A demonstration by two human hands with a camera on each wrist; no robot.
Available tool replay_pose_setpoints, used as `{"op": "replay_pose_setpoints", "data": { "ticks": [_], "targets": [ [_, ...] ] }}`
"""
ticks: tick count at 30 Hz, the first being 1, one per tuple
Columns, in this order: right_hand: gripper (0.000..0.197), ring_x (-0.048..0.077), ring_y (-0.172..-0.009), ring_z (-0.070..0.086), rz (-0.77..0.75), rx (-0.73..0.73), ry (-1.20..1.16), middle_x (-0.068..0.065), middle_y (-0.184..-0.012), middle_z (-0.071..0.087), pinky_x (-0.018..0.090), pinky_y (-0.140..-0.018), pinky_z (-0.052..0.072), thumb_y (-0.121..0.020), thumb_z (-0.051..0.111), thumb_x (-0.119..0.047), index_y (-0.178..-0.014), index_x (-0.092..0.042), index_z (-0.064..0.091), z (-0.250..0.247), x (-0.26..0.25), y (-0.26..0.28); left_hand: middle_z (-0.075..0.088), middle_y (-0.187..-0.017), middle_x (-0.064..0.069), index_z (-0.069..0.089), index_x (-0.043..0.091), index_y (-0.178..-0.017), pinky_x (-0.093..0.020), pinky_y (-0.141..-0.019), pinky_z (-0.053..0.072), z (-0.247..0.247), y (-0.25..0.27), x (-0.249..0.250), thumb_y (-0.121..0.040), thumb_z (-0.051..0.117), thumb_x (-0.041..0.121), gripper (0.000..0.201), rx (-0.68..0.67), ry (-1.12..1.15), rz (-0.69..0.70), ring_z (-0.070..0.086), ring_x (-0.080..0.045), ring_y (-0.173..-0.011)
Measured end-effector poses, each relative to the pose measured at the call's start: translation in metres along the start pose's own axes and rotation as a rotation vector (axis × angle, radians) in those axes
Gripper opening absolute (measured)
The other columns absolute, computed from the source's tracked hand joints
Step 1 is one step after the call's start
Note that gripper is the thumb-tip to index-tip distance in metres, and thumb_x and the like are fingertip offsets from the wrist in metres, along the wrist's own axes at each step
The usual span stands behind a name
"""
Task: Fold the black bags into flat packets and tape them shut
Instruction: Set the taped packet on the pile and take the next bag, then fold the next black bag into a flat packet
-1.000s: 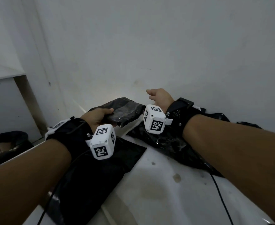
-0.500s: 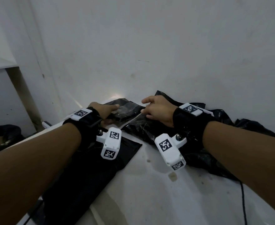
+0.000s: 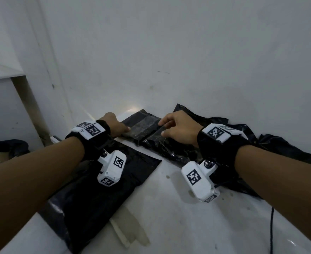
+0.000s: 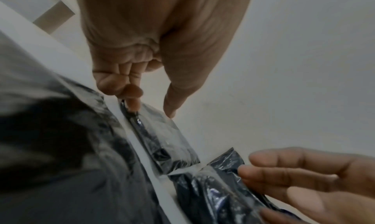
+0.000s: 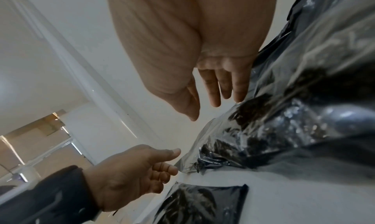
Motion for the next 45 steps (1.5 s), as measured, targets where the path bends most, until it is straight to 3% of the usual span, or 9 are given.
{"op": "replay_pose_setpoints", "data": {
  "ticks": [10, 14, 17, 22, 25, 29, 32, 40, 45],
  "targets": [
    [0.009, 0.014, -0.070, 0.063, 0.078, -0.129, 0.039, 0.002, -0.080, 0.067, 0.027, -0.062, 0.050, -0.084, 0.073, -0.012, -0.093, -0.013, 0.071, 0.019, -0.047, 0.079, 0.063, -0.077, -0.009, 0.071, 0.001, -0.090, -0.024, -0.051, 0.045, -0.060, 0.090, -0.034, -0.089, 0.070, 0.019, 0.018, -0.061, -0.045, 0.086, 0.055, -0.019, -0.065],
    [0.019, 0.027, -0.074, 0.072, 0.251, -0.236, 0.017, 0.020, -0.094, 0.072, 0.033, -0.060, 0.059, -0.089, 0.068, -0.013, -0.099, 0.004, 0.068, 0.052, -0.055, 0.116, 0.069, -0.103, -0.018, 0.069, -0.005, -0.107, -0.034, -0.083, 0.051, -0.073, 0.120, -0.067, -0.089, 0.070, 0.024, 0.034, -0.050, -0.202, 0.046, 0.064, -0.030, -0.094],
    [0.015, 0.025, -0.062, 0.067, 0.379, -0.278, -0.102, 0.018, -0.088, 0.069, 0.033, -0.055, 0.058, -0.090, 0.067, -0.015, -0.090, -0.001, 0.063, 0.079, -0.054, 0.132, 0.061, -0.125, -0.020, 0.062, -0.006, -0.121, -0.027, -0.080, 0.039, -0.073, 0.135, -0.085, -0.092, 0.066, 0.033, 0.049, -0.056, -0.280, -0.011, 0.057, -0.031, -0.116],
    [0.026, 0.029, -0.055, 0.056, 0.576, -0.195, -0.355, 0.020, -0.075, 0.055, 0.033, -0.048, 0.049, -0.094, 0.061, -0.013, -0.080, 0.000, 0.044, 0.104, -0.050, 0.142, 0.059, -0.109, -0.014, 0.064, 0.000, -0.105, -0.024, -0.079, 0.036, -0.081, 0.135, -0.098, -0.079, 0.081, 0.031, 0.044, -0.009, -0.230, -0.019, 0.053, -0.023, -0.096],
    [0.020, 0.029, -0.057, 0.057, 0.677, -0.160, -0.571, 0.022, -0.082, 0.057, 0.027, -0.043, 0.051, -0.095, 0.059, -0.011, -0.100, 0.005, 0.050, 0.114, -0.050, 0.140, 0.067, -0.095, -0.013, 0.064, 0.003, -0.074, -0.030, -0.078, 0.048, -0.081, 0.130, -0.104, -0.069, 0.088, 0.025, 0.032, -0.027, -0.155, -0.048, 0.062, -0.027, -0.086],
    [0.016, 0.024, -0.051, 0.056, 0.764, -0.127, -0.772, 0.017, -0.067, 0.062, 0.027, -0.050, 0.048, -0.101, 0.049, -0.013, -0.098, 0.002, 0.054, 0.124, -0.046, 0.135, 0.074, -0.086, -0.020, 0.074, -0.003, -0.081, -0.039, -0.074, 0.060, -0.075, 0.130, -0.107, -0.062, 0.089, 0.013, 0.029, -0.095, -0.033, -0.066, 0.070, -0.033, -0.078],
    [0.026, 0.018, -0.050, 0.045, 0.759, -0.056, -0.840, 0.007, -0.053, 0.048, 0.029, -0.048, 0.042, -0.101, 0.051, -0.009, -0.075, -0.005, 0.049, 0.120, -0.042, 0.134, 0.073, -0.082, -0.020, 0.072, 0.002, -0.083, -0.043, -0.075, 0.060, -0.074, 0.135, -0.107, -0.062, 0.085, -0.001, 0.025, -0.104, 0.135, -0.050, 0.070, -0.035, -0.078],
    [0.011, 0.024, -0.055, 0.061, 0.630, 0.044, -1.040, 0.011, -0.067, 0.062, 0.032, -0.051, 0.053, -0.092, 0.062, -0.005, -0.081, -0.005, 0.061, 0.088, -0.060, 0.167, 0.072, -0.099, -0.024, 0.065, 0.000, -0.110, -0.045, -0.081, 0.059, -0.083, 0.182, -0.083, -0.064, 0.071, -0.025, 0.053, -0.149, 0.533, 0.079, 0.070, -0.041, -0.091],
    [0.003, 0.022, -0.068, 0.063, 0.422, 0.136, -0.994, 0.008, -0.081, 0.065, 0.031, -0.059, 0.055, -0.093, 0.061, -0.006, -0.092, -0.009, 0.062, 0.027, -0.075, 0.212, 0.072, -0.110, -0.020, 0.065, 0.005, -0.117, -0.040, -0.084, 0.059, -0.089, 0.239, -0.032, -0.058, 0.082, 0.005, 0.061, -0.272, 0.755, 0.221, 0.069, -0.037, -0.101]
  ]
}}
Point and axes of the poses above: each hand's wrist, its own y-axis away from the middle knuckle, its own z-axis out of the palm, x = y × z, the point moved 8 cm from there along -y, towards the middle knuckle
